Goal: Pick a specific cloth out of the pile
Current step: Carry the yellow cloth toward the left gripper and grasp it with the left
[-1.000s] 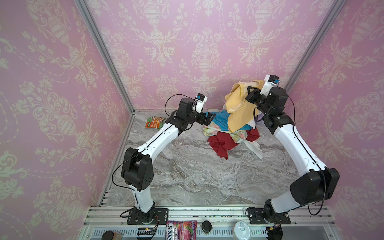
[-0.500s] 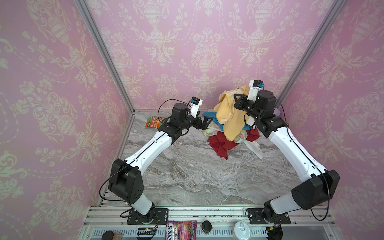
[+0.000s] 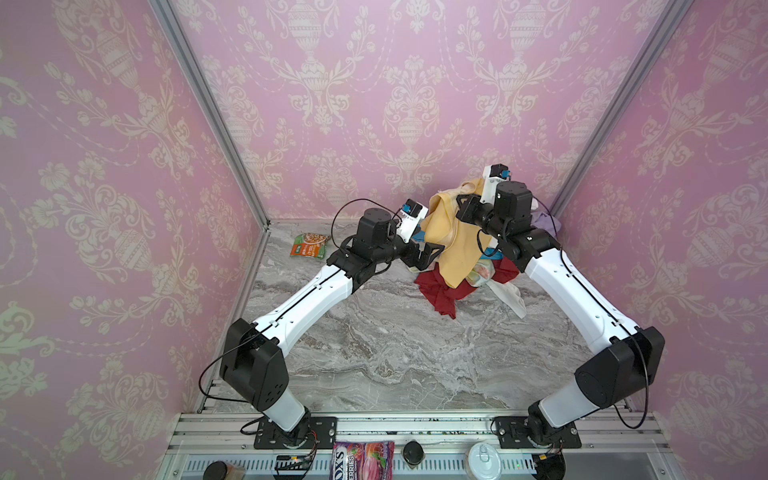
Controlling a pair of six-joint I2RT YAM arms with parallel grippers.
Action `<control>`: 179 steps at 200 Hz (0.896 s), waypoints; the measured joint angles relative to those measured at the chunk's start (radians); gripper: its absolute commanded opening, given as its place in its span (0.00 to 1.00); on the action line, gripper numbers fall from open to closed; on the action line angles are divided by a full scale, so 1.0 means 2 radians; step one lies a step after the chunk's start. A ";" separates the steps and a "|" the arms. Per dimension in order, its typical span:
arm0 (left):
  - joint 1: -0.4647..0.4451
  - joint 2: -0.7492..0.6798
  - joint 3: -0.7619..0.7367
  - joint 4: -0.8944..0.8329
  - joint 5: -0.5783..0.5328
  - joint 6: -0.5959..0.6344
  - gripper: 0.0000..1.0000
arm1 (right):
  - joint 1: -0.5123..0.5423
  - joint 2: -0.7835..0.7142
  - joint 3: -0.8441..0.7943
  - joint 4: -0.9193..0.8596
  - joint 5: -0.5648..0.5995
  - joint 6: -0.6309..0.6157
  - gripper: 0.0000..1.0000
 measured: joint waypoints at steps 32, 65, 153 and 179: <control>-0.002 0.041 0.012 0.013 -0.002 0.004 0.99 | 0.006 0.006 0.011 -0.004 0.003 0.005 0.00; -0.003 0.078 0.012 0.045 -0.009 0.003 0.99 | 0.007 0.006 0.017 -0.007 0.003 0.022 0.00; -0.003 0.153 0.012 0.203 -0.010 -0.016 0.99 | 0.011 0.008 0.043 -0.046 -0.010 0.095 0.00; -0.008 0.166 0.013 0.235 -0.010 -0.038 0.81 | 0.012 0.009 0.046 -0.053 -0.012 0.106 0.00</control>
